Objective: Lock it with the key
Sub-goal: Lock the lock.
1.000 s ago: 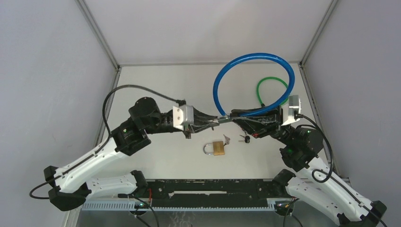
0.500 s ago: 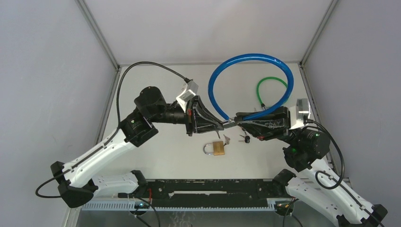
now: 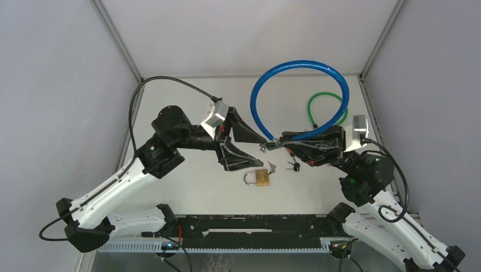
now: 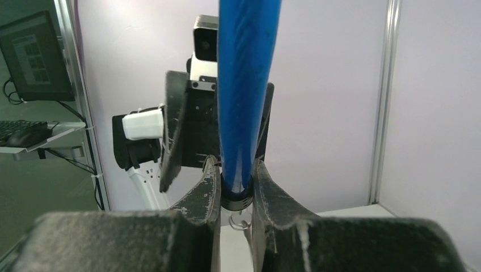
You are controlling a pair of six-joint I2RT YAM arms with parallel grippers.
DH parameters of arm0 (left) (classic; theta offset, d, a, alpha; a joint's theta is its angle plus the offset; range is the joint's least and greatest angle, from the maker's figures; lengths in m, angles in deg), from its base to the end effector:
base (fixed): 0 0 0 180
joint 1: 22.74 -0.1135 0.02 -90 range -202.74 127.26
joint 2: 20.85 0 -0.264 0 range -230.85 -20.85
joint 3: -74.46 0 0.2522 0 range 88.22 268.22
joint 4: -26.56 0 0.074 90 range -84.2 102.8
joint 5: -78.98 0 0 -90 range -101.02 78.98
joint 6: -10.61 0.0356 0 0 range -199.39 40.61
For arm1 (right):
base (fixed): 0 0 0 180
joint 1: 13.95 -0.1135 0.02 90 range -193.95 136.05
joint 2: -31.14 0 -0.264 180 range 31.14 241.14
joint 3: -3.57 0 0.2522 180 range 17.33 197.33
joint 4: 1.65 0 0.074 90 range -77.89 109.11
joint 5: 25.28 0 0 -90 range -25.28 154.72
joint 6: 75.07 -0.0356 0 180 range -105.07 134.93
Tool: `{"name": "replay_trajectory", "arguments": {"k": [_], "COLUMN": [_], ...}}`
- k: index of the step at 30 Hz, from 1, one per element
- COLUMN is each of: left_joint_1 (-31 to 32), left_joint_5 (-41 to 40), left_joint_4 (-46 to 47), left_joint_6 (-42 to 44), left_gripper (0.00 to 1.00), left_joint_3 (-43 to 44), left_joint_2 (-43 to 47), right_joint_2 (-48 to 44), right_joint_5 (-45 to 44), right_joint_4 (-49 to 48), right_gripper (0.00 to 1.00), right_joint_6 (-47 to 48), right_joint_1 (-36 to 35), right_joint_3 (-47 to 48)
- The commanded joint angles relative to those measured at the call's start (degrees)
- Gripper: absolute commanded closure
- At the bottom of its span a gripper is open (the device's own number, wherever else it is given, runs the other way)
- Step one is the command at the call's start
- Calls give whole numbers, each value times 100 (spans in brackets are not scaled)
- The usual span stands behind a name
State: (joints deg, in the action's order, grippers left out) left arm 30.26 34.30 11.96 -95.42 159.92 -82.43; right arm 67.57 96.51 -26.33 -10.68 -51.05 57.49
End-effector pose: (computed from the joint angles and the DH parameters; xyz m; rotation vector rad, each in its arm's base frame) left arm 0.1138 -0.1931 0.4637 1.1632 1.1776 -1.5015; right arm 0.0887 0.0906 0.4161 -0.6436 0.8105 1.2336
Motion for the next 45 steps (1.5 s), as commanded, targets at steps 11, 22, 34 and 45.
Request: {"name": "replay_trajectory", "arguments": {"k": [11, 22, 34, 45], "left_joint_1": [-171, -110, -146, -151], "left_joint_5": [-562, -739, -520, -217], "left_joint_4": [1244, 1419, 1402, 1147], "left_joint_6": [-74, 10, -93, 197], "left_gripper": [24, 100, 100, 100], "left_joint_3": [614, 835, 1031, 1499], "left_joint_2": [-76, -184, -186, -231], "right_joint_2": [181, 76, 48, -298], "right_joint_5": [-26, -18, 20, -264], "right_joint_4": [-346, -89, -51, 874], "right_gripper": [100, 100, 100, 100], "right_joint_6": [-26, 121, 152, 655], "right_joint_1": [-3, -20, 12, 120], "right_joint_3": [108, 115, 115, -12]}}
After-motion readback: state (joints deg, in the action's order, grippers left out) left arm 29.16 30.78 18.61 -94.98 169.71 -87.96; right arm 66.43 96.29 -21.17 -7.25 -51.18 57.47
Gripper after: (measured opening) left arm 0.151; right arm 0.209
